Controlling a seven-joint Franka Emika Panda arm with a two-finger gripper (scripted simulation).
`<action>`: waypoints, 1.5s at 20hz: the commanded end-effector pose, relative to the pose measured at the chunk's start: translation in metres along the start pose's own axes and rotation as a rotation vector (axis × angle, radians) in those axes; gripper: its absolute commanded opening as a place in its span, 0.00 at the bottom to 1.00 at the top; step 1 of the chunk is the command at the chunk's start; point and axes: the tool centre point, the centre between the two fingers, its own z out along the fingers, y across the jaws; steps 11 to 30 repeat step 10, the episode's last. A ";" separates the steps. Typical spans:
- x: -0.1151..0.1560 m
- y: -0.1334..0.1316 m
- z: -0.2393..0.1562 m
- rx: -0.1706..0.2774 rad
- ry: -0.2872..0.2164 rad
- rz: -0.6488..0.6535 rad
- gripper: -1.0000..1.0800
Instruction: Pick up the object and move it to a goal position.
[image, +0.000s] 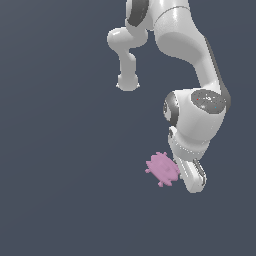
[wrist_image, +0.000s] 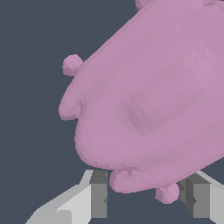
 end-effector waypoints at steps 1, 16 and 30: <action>-0.004 -0.005 -0.003 -0.001 0.000 0.001 0.00; -0.009 -0.010 -0.006 -0.001 -0.001 0.001 0.00; -0.009 -0.010 -0.006 -0.001 -0.001 0.001 0.00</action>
